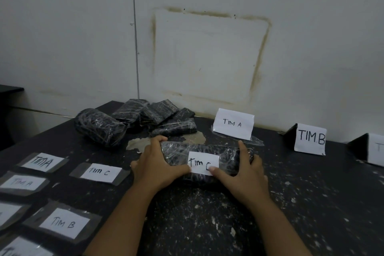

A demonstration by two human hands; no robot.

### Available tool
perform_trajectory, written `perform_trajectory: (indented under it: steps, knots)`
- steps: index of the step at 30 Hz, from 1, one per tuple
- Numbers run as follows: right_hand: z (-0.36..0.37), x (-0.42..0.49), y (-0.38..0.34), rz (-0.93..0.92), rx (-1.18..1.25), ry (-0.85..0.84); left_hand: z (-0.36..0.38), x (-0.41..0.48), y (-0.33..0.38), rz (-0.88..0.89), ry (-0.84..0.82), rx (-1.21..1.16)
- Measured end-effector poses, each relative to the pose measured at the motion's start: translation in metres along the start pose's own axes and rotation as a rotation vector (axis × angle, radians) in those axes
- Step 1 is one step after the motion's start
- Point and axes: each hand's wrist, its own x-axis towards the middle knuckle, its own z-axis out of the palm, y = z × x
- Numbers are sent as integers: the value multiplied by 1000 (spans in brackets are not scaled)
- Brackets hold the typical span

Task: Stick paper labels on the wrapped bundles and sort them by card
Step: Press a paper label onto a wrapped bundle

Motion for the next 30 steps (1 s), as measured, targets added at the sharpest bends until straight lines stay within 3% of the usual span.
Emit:
perform_trajectory:
  steps: [5,17,30]
  knots:
    - [10,-4,-11,63,-177,101,3,-2,6,-32,72,44]
    - [-1,8,8,-65,160,114,8,-2,3,-2,177,17]
    - [13,-1,-12,79,-78,243,13,-7,11,-47,222,70]
